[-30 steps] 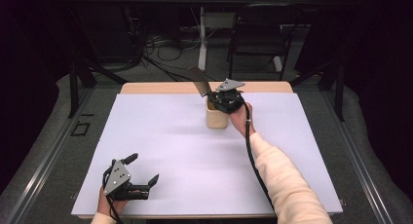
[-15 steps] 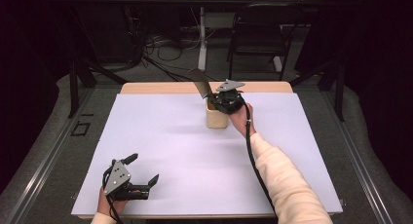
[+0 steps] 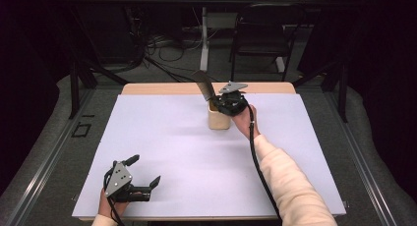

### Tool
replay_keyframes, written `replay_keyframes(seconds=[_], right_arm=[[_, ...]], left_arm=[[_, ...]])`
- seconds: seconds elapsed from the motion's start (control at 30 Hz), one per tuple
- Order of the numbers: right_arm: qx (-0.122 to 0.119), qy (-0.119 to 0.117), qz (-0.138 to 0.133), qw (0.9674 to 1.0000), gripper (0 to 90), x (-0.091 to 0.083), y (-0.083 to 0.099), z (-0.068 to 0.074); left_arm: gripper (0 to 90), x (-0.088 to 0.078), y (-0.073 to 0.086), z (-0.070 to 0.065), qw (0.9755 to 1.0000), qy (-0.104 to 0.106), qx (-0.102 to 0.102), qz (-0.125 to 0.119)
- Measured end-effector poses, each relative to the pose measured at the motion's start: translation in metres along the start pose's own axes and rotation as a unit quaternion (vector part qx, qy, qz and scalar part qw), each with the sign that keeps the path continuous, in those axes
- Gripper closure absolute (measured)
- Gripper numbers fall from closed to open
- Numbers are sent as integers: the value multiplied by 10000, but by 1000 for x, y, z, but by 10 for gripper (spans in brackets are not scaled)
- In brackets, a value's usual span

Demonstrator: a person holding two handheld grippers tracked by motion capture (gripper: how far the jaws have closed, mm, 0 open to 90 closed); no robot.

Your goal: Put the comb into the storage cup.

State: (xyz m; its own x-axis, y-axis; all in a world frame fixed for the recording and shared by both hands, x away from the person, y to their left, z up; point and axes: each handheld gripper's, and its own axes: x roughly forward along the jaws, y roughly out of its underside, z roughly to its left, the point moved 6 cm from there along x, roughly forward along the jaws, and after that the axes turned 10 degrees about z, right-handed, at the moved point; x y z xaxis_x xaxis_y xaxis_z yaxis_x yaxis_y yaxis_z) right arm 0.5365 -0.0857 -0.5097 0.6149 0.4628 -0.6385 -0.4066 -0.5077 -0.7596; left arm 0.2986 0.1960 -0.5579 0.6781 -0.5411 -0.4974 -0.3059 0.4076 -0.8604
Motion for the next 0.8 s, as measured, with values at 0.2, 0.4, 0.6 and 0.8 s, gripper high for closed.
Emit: replay_keyframes(seconds=[0.2, 0.4, 0.6, 0.8], right_arm=[[9, -23, 71, 10000, 708, 1, 2, 0], [69, -27, 59, 10000, 655, 0, 3, 1], [363, -164, 111, 9991, 411, -4, 7, -1], [485, -346, 50, 9982, 297, -14, 8, -4]], left_arm=[[20, 0, 0, 0, 10000, -5, -2, 2], [20, 0, 0, 0, 10000, -8, 9, 0], [20, 0, 0, 0, 10000, -11, 19, -8], [20, 0, 0, 0, 10000, -7, 14, -3]])
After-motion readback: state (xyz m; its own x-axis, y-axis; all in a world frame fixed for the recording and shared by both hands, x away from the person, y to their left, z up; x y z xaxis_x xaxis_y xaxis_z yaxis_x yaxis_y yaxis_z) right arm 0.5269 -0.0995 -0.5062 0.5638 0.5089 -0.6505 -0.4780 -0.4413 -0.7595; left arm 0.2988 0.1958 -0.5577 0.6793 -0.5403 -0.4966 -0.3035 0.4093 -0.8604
